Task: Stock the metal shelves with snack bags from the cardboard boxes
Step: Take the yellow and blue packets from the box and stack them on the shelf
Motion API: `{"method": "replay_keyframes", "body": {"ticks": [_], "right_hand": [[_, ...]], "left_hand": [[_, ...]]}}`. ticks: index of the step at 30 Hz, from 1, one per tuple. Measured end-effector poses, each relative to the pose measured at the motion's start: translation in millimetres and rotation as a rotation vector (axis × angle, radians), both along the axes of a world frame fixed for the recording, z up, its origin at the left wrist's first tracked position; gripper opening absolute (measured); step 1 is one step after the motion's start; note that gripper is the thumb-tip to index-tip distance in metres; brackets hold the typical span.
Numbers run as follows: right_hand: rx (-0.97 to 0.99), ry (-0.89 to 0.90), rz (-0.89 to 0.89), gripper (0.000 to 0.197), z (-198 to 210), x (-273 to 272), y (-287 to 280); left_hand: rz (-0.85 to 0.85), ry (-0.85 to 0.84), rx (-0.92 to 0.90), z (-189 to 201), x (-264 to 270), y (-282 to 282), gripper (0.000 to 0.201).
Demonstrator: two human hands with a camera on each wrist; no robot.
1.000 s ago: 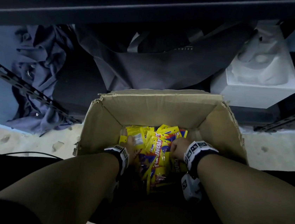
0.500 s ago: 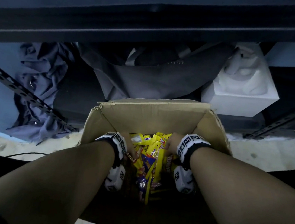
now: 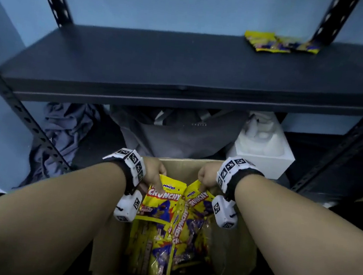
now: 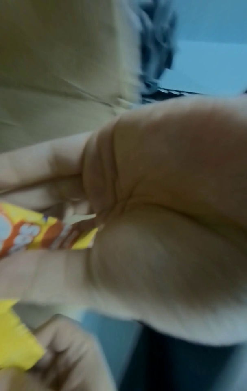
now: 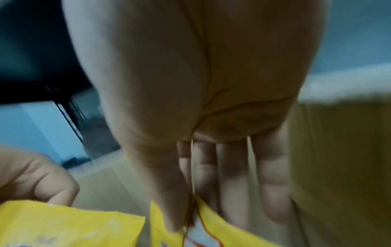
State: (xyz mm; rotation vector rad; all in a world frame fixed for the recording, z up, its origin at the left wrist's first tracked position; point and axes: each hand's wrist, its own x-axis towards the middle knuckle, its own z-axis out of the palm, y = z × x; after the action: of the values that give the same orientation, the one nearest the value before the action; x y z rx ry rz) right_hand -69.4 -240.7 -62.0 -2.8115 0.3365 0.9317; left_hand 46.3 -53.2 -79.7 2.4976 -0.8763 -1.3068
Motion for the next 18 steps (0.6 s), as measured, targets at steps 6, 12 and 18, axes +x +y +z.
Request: {"method": "replay_keyframes", "body": {"ticks": [6, 12, 18], "right_hand": [[0.103, -0.114, -0.082, 0.016, 83, 3, -17], [0.277, -0.234, -0.123, 0.018, 165, 0, -36], [0.561, -0.452, -0.151, 0.014, 217, 4, -41]], "left_hand": [[0.005, -0.061, -0.146, 93, 16, 5, 0.024], [0.049, -0.110, -0.319, 174, 28, 23, 0.013], [0.008, -0.250, -0.441, 233, 41, 32, 0.013]]}}
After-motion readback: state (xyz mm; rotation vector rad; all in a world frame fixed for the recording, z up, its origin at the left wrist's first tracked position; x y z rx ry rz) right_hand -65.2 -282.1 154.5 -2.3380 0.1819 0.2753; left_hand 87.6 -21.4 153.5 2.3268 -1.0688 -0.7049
